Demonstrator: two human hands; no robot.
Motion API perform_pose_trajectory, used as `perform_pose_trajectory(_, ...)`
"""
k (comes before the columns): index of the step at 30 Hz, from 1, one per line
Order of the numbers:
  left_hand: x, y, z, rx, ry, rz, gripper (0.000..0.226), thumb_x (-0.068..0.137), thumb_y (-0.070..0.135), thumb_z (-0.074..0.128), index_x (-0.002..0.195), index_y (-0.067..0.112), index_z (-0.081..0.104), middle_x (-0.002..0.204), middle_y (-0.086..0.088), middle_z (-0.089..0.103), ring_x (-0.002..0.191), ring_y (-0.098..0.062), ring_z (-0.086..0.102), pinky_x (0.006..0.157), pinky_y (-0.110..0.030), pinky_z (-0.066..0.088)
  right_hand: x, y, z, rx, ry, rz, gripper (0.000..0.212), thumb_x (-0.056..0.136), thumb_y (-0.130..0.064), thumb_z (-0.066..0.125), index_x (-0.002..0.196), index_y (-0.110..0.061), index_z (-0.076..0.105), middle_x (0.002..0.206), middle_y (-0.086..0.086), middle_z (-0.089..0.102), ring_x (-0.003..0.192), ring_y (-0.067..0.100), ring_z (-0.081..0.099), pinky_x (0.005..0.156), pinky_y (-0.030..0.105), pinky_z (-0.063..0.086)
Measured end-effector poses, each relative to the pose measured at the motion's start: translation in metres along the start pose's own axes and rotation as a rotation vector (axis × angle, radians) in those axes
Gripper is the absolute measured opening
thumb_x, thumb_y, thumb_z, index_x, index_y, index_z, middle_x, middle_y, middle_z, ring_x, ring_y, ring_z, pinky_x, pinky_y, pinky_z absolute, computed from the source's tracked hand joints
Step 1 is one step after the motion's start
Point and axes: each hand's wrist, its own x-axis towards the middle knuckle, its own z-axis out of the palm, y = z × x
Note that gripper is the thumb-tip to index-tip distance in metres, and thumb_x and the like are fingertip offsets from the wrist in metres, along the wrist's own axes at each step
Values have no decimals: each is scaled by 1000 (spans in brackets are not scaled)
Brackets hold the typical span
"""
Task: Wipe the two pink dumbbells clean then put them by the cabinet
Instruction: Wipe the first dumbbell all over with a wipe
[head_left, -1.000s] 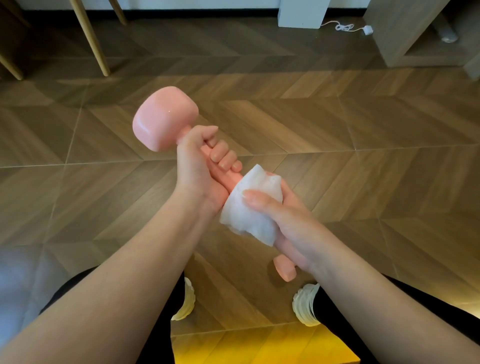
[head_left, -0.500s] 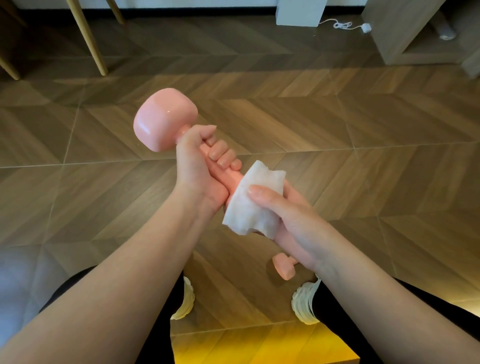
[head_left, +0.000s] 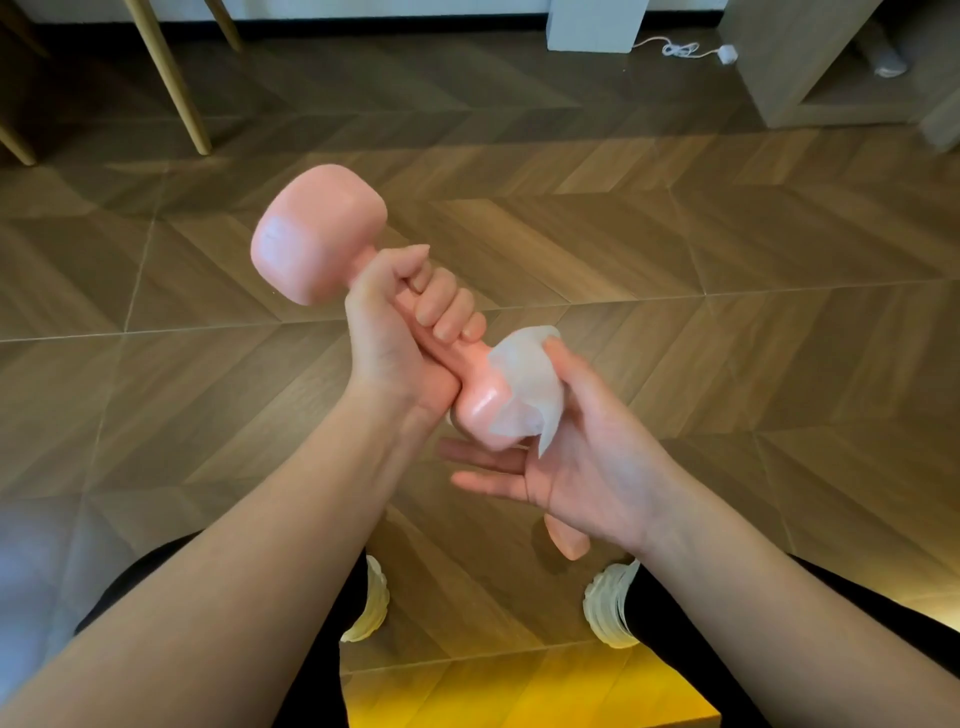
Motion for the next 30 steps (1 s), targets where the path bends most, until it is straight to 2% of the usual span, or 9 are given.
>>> perform_pose_trajectory(3,0,0,1,18,16,30,33,93,25,47,63,19,36,48,5,29,42,-13,28,46,-24,35,0,2,0,38,-27,-33,65,80,-49,63,129,-8,57,108,22,70,95,40,71,74,42,62)
perform_pose_trajectory(6,3,0,3,-2,88,10,30,93,28,55,68,19,41,54,3,42,46,-12,41,51,-24,43,4,3,-1,-28,49,-164,59,81,-38,69,130,-9,53,117,18,67,107,37,63,79,42,60)
perform_pose_trajectory(11,4,3,-1,-32,165,15,31,93,21,52,67,20,35,49,7,27,40,-10,28,43,-23,35,5,5,0,-313,130,-274,67,79,-34,71,139,-19,45,132,11,63,117,24,65,93,47,54)
perform_pose_trajectory(13,3,4,-1,-16,140,22,32,92,19,49,63,20,34,47,7,24,39,-11,25,42,-23,33,5,7,4,-340,158,-285,68,79,-42,72,138,-18,47,130,10,65,116,24,66,92,45,55)
perform_pose_trajectory(15,3,5,0,0,132,25,33,91,17,47,62,20,32,47,6,23,40,-12,23,42,-23,32,7,8,8,-318,189,-272,65,83,-48,66,138,-16,49,127,12,67,113,26,67,95,53,52)
perform_pose_trajectory(18,4,5,1,3,147,12,32,91,16,46,63,20,31,47,5,22,40,-12,23,42,-23,31,7,7,7,-248,174,-254,62,90,-46,62,140,-12,48,131,18,64,109,27,65,100,58,47)
perform_pose_trajectory(23,7,9,-2,-41,180,1,32,91,16,46,61,20,33,47,7,24,39,-11,24,42,-23,31,5,4,-1,-245,63,-269,56,81,-25,67,134,-19,50,118,7,69,100,17,69,76,33,57)
perform_pose_trajectory(27,4,4,-2,-21,155,-14,32,90,16,46,62,20,32,47,6,23,39,-12,23,42,-23,30,8,10,2,-314,164,-278,59,74,-34,77,128,-28,52,125,6,68,109,18,70,84,35,58)
perform_pose_trajectory(30,4,-1,1,19,141,-31,33,90,16,46,61,20,32,47,5,24,39,-13,24,43,-23,32,9,10,6,-313,221,-265,63,79,-52,68,133,-22,52,123,11,70,104,23,71,84,42,58)
